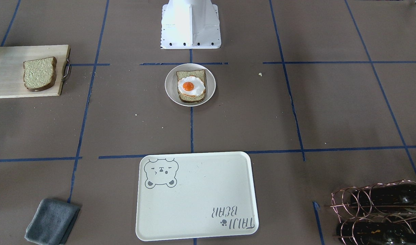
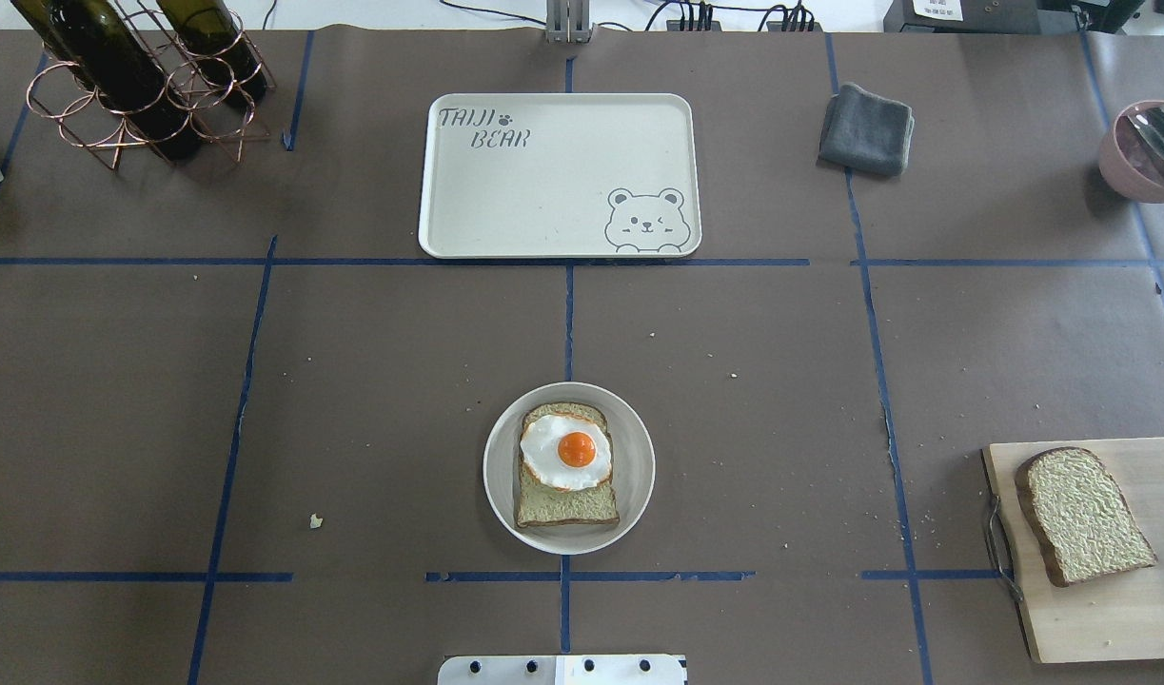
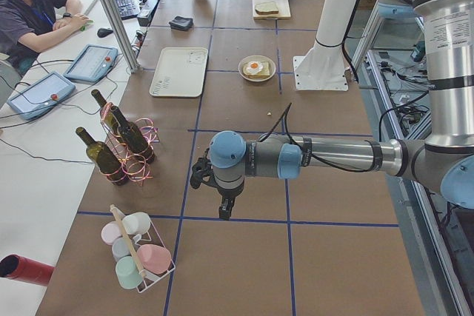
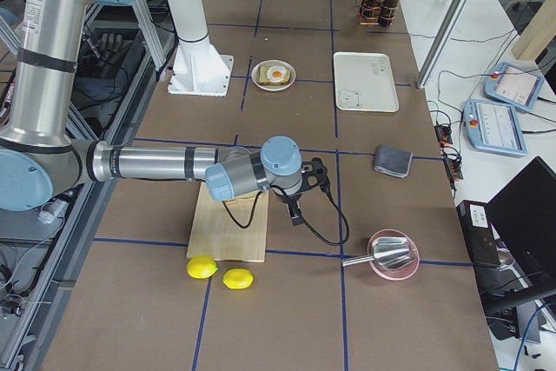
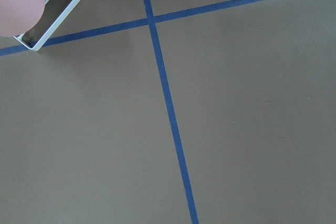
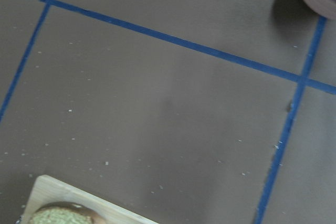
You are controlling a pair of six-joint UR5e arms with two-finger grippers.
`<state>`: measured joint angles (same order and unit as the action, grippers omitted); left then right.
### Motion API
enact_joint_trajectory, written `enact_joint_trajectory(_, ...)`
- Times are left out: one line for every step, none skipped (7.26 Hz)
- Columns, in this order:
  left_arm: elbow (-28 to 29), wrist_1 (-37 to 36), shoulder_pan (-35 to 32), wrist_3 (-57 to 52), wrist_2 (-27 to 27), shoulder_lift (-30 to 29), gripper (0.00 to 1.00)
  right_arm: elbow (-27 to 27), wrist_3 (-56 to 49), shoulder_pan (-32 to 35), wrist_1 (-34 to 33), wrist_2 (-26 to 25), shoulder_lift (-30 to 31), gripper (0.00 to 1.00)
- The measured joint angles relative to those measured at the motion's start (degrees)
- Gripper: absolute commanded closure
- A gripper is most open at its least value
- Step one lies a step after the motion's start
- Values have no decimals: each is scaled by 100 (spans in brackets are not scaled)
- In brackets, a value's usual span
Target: Make sandwich and place on tray
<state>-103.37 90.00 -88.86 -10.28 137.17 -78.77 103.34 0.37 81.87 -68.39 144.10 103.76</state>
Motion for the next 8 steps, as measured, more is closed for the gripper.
enact_joint_trajectory(5, 0, 0, 0, 1, -3, 0, -9, 127, -168, 179, 275, 8, 0)
enact_joint_trajectory(6, 0, 0, 2, 2, -5, 0, 2, 519, -372, 419, 334, 59, 0)
enact_joint_trajectory(4, 0, 0, 6, 2, -6, 0, 13, 1256, -686, 880, 122, 165, 1)
enact_joint_trajectory(6, 0, 0, 8, 2, -6, 0, 14, 2170, -1122, 1520, -292, 330, 4)
enact_joint_trajectory(12, 0, 0, 8, 2, -6, 0, 9, 3032, -1612, 2304, -737, 592, 15)
enact_joint_trajectory(15, 0, 0, 11, 2, -6, 0, 0, 3556, -2001, 2930, -1035, 869, 24)
enact_joint_trajectory(18, 0, 0, 15, 2, -6, 0, -12, 3813, -2253, 3261, -1214, 1065, 30)
enact_joint_trajectory(21, 0, 0, 19, 2, -5, 0, -37, 4053, -2488, 3441, -1395, 1166, 30)
